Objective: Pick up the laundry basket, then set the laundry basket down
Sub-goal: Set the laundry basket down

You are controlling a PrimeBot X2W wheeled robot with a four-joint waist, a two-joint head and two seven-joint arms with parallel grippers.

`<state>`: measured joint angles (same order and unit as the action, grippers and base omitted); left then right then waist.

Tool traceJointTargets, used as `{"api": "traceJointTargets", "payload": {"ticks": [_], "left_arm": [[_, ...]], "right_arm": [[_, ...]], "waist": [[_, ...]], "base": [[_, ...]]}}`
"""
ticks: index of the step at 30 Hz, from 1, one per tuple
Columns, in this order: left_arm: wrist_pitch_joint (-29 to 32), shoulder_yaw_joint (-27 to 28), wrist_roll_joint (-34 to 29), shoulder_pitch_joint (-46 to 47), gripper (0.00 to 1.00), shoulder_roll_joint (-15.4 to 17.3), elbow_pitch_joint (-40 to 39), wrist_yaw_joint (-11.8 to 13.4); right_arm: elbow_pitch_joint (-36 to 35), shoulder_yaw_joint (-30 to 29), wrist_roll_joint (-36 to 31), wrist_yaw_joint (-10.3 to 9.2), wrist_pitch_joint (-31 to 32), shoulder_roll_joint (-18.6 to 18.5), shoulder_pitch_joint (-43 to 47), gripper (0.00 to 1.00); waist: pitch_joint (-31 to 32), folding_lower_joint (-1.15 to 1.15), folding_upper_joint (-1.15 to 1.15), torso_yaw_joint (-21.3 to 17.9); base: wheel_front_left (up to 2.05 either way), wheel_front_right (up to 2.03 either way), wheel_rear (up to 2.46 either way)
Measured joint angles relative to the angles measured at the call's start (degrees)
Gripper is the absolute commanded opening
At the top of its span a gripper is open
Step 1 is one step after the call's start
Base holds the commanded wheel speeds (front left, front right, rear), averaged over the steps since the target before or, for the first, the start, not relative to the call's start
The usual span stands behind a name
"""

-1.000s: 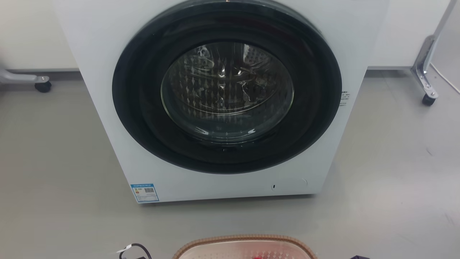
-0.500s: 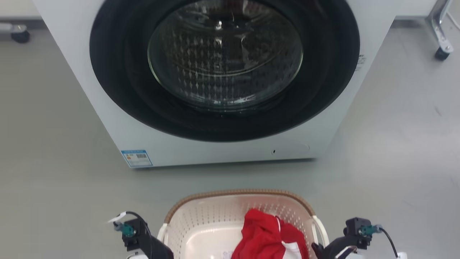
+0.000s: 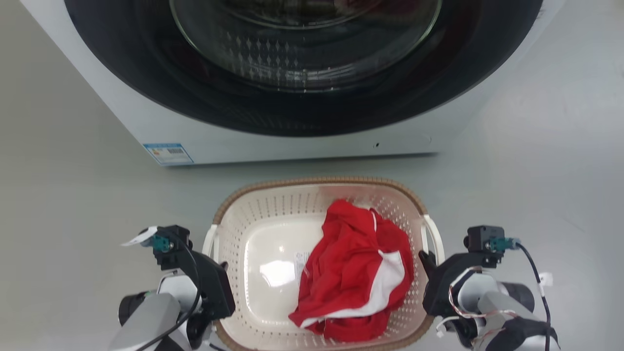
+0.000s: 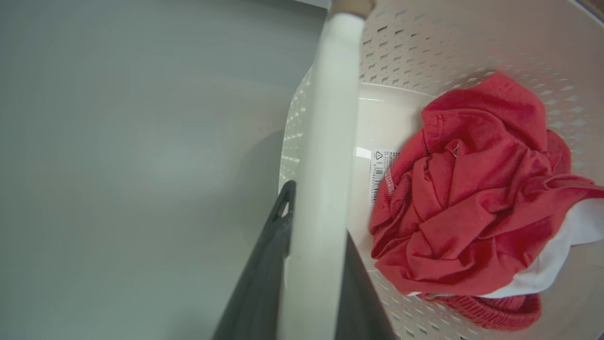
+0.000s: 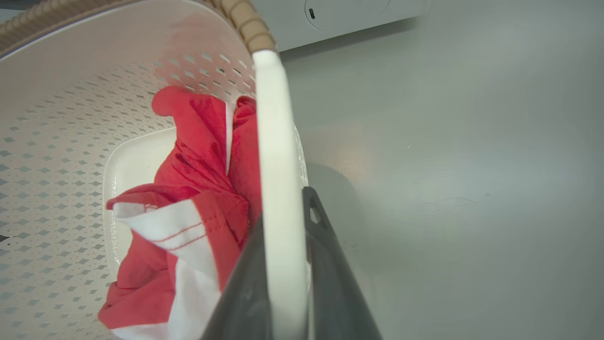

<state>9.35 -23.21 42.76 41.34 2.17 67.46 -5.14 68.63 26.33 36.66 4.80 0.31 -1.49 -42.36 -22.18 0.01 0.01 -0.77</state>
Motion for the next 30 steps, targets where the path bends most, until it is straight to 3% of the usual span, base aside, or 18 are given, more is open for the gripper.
{"api": "traceJointTargets", "payload": {"ticks": [30], "left_arm": [[-7.06, -0.46, -2.12, 11.67, 0.00, 1.66, -0.94, -0.01]], "right_arm": [[-1.33, 3.22, -4.56, -1.83, -4.97, -1.03, -13.60, 0.00]], "waist": [[-22.00, -0.01, 0.00, -0.37]], "base": [[0.00, 0.00, 0.00]]}}
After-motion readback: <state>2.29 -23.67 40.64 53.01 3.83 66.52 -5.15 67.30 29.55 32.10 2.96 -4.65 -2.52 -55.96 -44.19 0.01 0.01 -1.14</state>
